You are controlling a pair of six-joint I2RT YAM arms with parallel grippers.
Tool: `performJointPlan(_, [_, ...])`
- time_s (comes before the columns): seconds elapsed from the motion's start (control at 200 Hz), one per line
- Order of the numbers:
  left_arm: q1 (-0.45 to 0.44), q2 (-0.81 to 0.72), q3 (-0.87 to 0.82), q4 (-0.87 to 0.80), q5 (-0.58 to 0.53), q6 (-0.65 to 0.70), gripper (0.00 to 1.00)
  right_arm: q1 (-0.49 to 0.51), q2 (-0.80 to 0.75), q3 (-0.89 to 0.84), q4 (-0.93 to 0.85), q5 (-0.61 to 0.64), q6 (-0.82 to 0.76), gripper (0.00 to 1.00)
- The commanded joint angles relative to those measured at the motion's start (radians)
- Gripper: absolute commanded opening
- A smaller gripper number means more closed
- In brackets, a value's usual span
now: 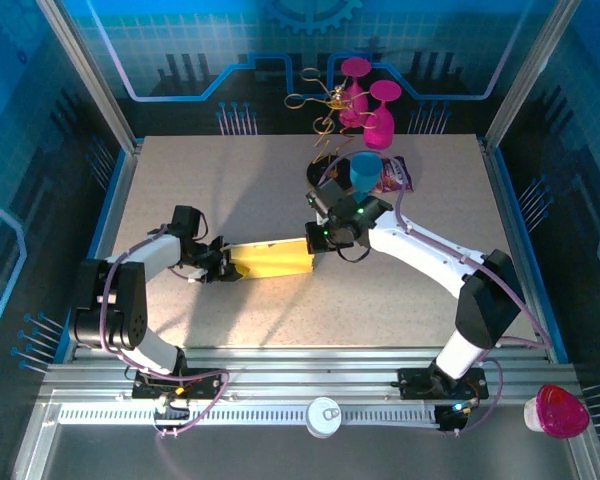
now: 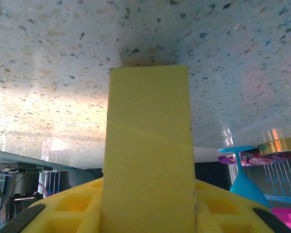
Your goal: Fold the paper box
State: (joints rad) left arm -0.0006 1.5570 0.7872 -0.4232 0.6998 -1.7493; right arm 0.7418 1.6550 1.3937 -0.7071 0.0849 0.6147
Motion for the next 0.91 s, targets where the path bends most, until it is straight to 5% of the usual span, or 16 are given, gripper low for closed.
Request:
performJointPlan(0.0, [0.012, 0.004, -0.014, 0.009, 0.0, -0.019, 0.26, 0.026, -0.006, -0.022, 0.003, 0.034, 0.031, 0.0])
performJointPlan(0.475, [0.039, -0.028, -0.03, 0.089, 0.012, -0.018, 0.68, 0.045, 0.02, -0.021, 0.001, 0.104, 0.028, 0.0])
performJointPlan(0.901, [0.053, -0.02, -0.026, 0.08, -0.008, -0.023, 0.35, 0.071, -0.006, -0.018, -0.02, 0.122, 0.064, 0.0])
